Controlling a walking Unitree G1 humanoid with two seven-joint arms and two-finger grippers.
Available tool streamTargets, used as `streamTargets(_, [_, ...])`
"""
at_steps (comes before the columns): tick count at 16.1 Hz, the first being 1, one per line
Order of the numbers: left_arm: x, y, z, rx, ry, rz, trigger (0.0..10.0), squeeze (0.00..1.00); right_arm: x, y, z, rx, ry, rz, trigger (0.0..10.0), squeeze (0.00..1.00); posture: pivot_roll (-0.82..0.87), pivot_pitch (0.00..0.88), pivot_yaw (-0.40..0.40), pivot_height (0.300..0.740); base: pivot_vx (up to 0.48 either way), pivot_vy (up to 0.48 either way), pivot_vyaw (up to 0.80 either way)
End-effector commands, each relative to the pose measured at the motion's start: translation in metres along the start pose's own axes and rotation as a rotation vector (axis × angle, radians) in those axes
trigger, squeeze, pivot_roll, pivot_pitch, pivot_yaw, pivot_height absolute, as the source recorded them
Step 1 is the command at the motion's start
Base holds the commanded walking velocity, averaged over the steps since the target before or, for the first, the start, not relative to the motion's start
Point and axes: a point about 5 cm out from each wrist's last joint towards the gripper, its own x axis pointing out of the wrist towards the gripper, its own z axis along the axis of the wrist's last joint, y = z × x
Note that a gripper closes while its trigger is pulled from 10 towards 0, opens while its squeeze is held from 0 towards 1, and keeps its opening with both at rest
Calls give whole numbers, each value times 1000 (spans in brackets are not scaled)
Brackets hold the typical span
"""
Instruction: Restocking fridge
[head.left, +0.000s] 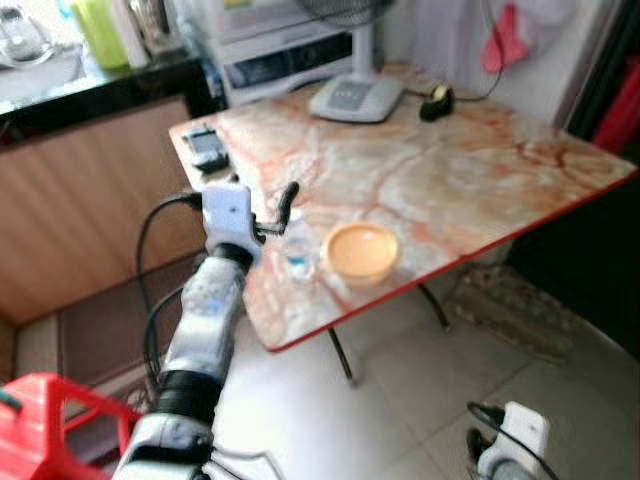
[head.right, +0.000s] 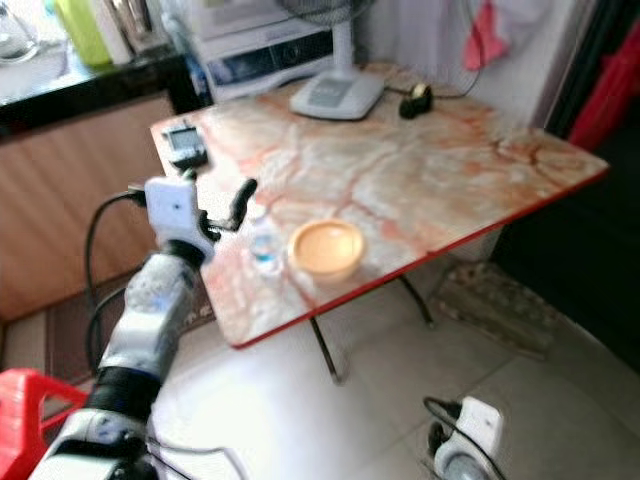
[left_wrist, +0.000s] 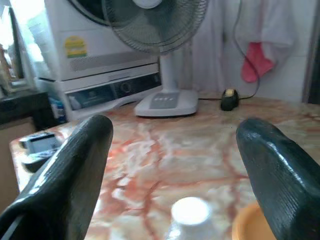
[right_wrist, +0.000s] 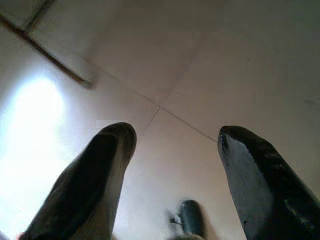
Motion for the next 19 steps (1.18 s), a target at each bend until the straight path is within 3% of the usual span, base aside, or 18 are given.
streamTargets(1, [-1, 11, 3, 24, -6, 30, 10000, 0, 1, 10, 1, 8, 2, 23, 10000, 0, 109, 0, 63, 740, 266, 0, 0])
streamTargets(15, [-3, 7, 3, 40, -2, -2, 10000, 0, 1, 10, 2, 5, 3, 35, 10000, 0, 117, 0, 62, 740, 265, 0, 0])
streamTargets(19, [-10, 1, -2, 55, 21, -49, 10000, 0, 1, 10, 1, 4, 4, 37, 10000, 0, 120, 0, 76, 740, 0, 0, 0])
